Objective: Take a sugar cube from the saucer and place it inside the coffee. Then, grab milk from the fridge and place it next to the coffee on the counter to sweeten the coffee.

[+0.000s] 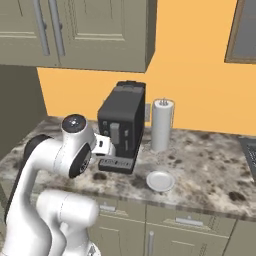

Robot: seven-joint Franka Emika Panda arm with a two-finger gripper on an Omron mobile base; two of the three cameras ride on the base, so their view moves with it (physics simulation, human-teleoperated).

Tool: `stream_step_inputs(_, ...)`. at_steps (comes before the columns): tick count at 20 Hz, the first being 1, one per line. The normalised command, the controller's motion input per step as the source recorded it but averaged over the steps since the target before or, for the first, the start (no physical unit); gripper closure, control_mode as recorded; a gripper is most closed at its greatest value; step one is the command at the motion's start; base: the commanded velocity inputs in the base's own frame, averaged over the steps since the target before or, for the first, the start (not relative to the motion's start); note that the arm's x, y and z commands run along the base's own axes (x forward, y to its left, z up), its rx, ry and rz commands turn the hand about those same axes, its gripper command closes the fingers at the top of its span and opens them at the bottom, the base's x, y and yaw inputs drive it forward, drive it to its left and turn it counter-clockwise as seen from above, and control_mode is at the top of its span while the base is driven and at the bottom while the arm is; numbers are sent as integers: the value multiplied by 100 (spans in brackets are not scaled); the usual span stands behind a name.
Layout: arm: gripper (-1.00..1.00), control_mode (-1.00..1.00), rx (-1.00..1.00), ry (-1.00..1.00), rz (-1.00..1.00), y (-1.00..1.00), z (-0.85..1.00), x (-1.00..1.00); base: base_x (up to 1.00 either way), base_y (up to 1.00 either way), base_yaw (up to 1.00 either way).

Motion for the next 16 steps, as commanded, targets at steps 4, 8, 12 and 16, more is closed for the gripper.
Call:
stream_step_inputs(4,-100,100,0,0,0,0,0,0,-100,-18,36)
stream_step_inputs(8,-100,100,0,0,0,0,0,0,-83,-7,58)
stream_step_inputs(12,-100,100,0,0,0,0,0,0,-60,0,77)
stream_step_inputs(16,-100,100,0,0,0,0,0,0,-21,0,76)
